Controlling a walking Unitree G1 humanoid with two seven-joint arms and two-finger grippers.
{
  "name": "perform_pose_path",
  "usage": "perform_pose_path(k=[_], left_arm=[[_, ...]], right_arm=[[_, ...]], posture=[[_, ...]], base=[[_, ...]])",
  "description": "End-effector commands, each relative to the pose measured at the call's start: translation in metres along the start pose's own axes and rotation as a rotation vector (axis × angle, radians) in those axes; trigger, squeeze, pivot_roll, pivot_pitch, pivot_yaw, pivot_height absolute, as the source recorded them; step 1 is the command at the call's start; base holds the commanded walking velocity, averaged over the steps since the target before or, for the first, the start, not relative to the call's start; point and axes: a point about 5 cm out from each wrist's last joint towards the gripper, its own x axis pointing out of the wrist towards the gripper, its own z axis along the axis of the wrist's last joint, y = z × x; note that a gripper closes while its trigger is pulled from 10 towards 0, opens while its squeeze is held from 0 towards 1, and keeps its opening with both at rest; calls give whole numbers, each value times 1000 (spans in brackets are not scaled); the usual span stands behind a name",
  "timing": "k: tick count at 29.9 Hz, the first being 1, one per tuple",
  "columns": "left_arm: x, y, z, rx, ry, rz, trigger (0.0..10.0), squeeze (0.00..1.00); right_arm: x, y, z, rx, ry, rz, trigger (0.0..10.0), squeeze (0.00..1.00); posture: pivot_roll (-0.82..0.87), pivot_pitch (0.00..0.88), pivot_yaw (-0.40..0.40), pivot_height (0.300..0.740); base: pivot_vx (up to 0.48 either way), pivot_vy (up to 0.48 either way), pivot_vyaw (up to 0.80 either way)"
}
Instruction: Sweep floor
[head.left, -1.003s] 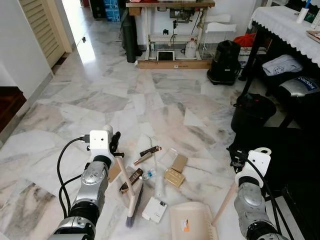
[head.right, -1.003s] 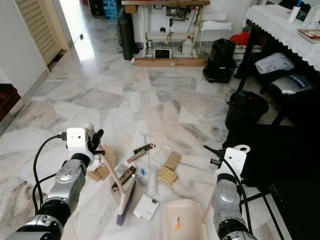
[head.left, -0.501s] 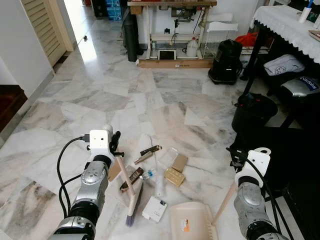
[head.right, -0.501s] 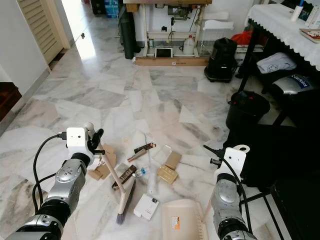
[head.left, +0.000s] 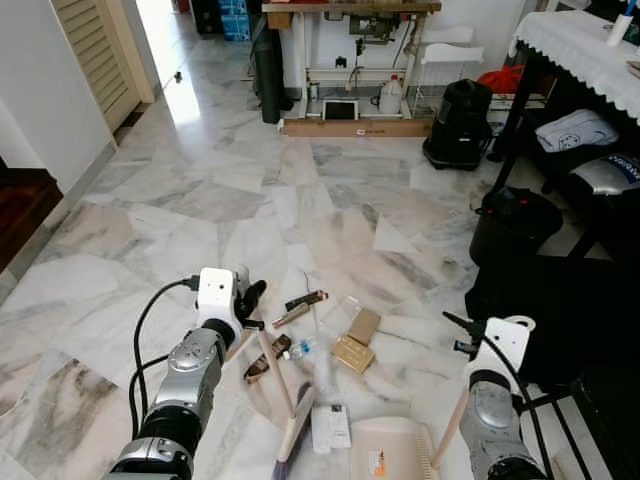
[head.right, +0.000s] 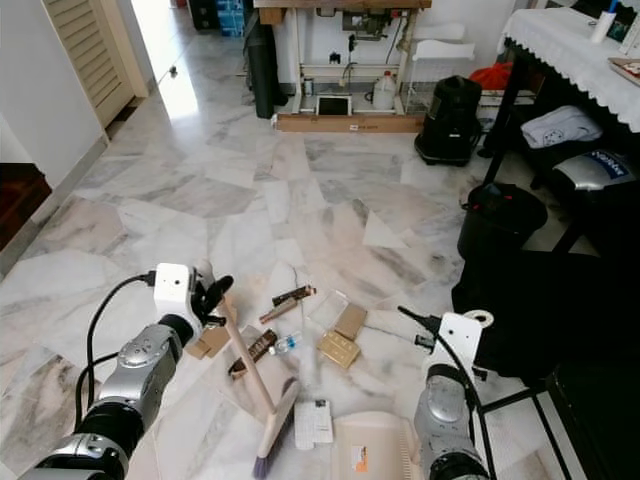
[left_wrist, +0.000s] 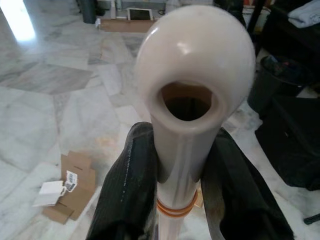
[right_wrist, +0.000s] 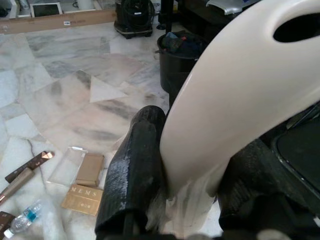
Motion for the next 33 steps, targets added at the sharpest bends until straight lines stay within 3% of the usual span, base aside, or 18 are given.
perform_pose_path(k=[1, 13, 26, 33], left_arm=[[-1, -3, -1, -7, 18, -35, 10000, 0], [1, -19, 0, -63, 39, -176, 10000, 0], [0, -26, 7, -129, 34, -265, 10000, 0], [-1, -13, 37, -86, -128, -155, 10000, 0]], right_arm=[[-4, 4, -9, -22, 44, 13, 10000, 0], [-3, 3, -8, -22, 47, 7, 10000, 0], [0, 6, -2, -4, 39, 8, 10000, 0], [4, 5, 2, 37, 36, 4, 10000, 0]], posture=[[-26, 0, 24, 740], [-24, 0, 25, 740], [-21, 0, 24, 740], [-18, 0, 22, 740]], base=[[0, 0, 0], [0, 0, 0], [0, 0, 0], [0, 0, 0]])
